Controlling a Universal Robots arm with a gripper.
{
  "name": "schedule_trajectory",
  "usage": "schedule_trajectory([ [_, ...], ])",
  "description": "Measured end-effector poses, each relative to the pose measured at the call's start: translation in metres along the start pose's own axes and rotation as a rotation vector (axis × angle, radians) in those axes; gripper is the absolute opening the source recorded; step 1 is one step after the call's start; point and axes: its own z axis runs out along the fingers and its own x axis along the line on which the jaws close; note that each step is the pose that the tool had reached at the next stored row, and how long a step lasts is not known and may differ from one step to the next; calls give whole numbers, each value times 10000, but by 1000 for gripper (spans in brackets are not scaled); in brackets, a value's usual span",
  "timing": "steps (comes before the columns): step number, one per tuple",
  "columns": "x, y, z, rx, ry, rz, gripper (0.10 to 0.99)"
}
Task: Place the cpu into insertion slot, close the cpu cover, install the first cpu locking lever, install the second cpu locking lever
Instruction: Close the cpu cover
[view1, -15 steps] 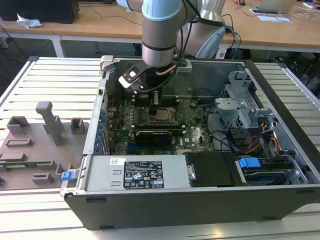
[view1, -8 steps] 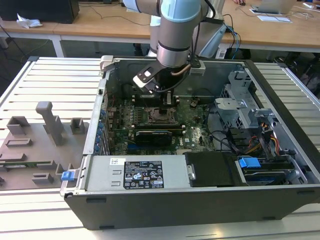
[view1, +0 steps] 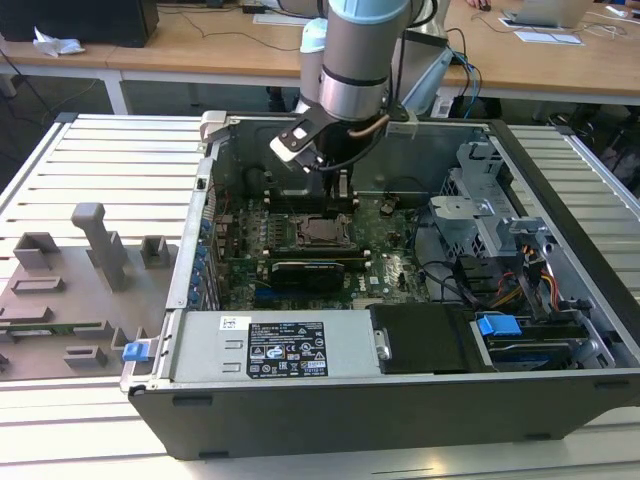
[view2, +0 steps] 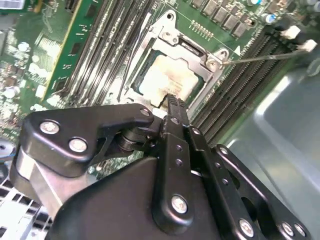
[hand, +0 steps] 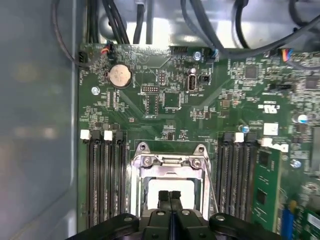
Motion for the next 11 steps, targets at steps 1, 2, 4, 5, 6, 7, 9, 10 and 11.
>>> schedule_trajectory([
  [1,0,-3,-80,2,-2,0,106],
  [2,1,-6,-150,1,-1,0,106],
  [4,1,-11,-278,0,-1,-1,106],
  [5,2,-13,-323,1,-1,0,106],
  [6,2,-15,-353,1,-1,0,106],
  [7,2,-16,-396,1,-1,0,106],
  [9,3,-19,-476,0,0,-1,106],
  [10,3,-21,-507,1,-1,0,106],
  [11,3,-22,-535,1,-1,0,106],
])
